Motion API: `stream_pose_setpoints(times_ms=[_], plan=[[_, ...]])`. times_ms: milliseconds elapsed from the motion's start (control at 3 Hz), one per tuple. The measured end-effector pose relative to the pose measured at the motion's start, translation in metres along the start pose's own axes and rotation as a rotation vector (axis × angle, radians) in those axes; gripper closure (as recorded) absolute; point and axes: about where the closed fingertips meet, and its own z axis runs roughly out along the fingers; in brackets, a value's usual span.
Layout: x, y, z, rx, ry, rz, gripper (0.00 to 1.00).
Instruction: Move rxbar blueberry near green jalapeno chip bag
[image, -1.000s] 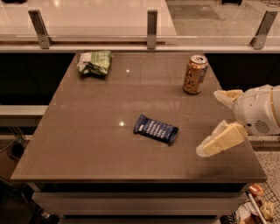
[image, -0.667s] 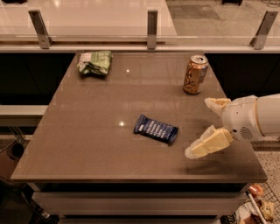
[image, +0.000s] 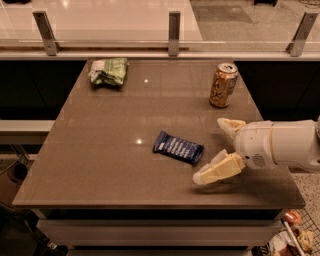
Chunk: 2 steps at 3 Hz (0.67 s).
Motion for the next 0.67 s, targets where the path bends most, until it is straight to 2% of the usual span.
stream_pose_setpoints(times_ms=[667], plan=[[-0.017,0.015,0.026,-0.011,-0.04,-0.041,0.0]])
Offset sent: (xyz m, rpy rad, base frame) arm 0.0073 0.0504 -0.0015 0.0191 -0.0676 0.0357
